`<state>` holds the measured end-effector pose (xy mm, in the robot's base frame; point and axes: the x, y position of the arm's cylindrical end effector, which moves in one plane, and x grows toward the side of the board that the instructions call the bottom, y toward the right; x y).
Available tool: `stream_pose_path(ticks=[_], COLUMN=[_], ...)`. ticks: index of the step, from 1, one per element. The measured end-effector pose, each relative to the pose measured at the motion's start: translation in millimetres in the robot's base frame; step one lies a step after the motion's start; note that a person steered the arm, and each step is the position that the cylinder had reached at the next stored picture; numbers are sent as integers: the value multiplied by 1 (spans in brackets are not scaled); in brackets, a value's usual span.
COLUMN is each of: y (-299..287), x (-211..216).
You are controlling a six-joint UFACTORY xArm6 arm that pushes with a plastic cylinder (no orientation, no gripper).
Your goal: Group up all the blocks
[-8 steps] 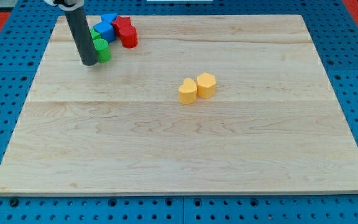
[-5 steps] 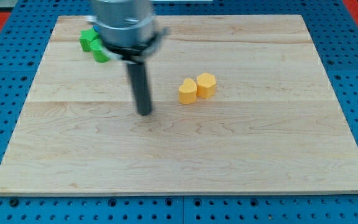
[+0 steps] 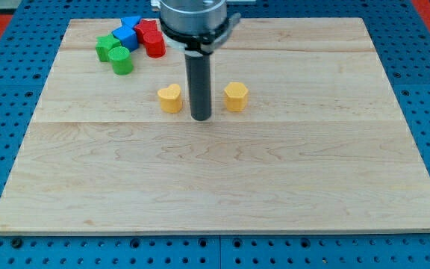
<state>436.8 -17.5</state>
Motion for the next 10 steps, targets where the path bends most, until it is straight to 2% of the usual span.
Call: stream_pose_path(ticks=[1,2,4,6,7,8,9,10], y=[56,77,-73,-40,-86,-79,-57,-76], x=[-8,-34,-68,-90,-110,-95,-18,24])
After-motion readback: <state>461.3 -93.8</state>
